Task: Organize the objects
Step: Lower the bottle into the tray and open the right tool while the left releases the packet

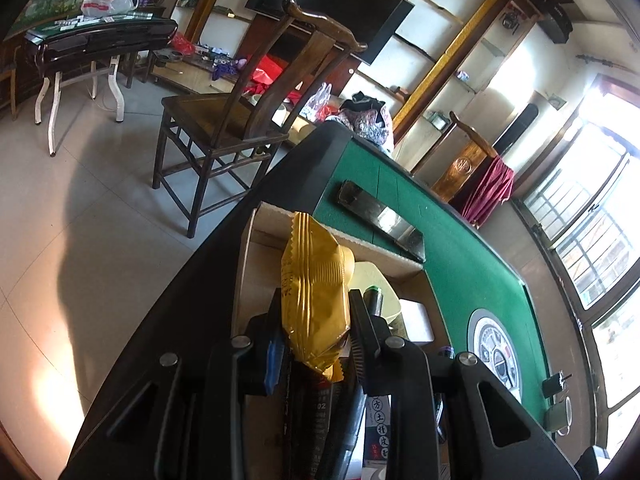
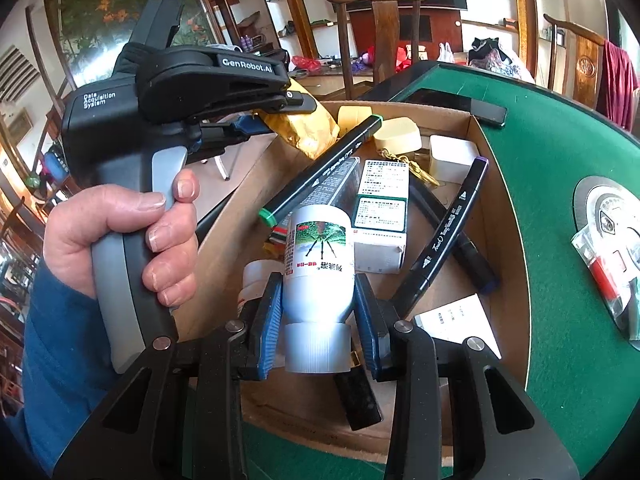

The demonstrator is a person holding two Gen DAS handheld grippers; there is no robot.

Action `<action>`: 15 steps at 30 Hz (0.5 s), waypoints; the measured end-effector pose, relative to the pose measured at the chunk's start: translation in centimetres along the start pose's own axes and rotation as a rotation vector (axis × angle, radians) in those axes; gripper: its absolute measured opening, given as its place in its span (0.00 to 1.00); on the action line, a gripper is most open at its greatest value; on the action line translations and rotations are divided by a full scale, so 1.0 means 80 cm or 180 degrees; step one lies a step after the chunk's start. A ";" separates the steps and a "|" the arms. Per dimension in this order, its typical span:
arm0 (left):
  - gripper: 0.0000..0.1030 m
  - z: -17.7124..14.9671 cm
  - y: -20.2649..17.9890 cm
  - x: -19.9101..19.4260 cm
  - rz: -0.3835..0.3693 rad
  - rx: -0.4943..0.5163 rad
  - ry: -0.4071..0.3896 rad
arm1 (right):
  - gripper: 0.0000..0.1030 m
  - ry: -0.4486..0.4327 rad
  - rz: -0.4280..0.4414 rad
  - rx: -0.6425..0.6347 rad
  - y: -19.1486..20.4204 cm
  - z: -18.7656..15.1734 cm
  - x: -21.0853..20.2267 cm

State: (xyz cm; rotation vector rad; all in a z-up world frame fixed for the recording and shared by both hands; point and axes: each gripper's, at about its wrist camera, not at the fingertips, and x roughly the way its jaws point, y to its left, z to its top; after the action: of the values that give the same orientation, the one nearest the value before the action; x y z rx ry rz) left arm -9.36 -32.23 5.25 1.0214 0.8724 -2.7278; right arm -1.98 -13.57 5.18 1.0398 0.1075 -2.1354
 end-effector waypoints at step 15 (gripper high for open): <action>0.28 -0.008 -0.013 0.007 0.0104 0.0214 0.0104 | 0.33 -0.0049 -0.0235 -0.0129 0.008 0.018 0.018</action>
State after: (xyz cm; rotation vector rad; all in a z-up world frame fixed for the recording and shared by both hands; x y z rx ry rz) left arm -9.74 -30.95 5.05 1.0853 0.7662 -2.7379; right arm -3.01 -15.43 5.26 1.0101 0.1836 -2.1980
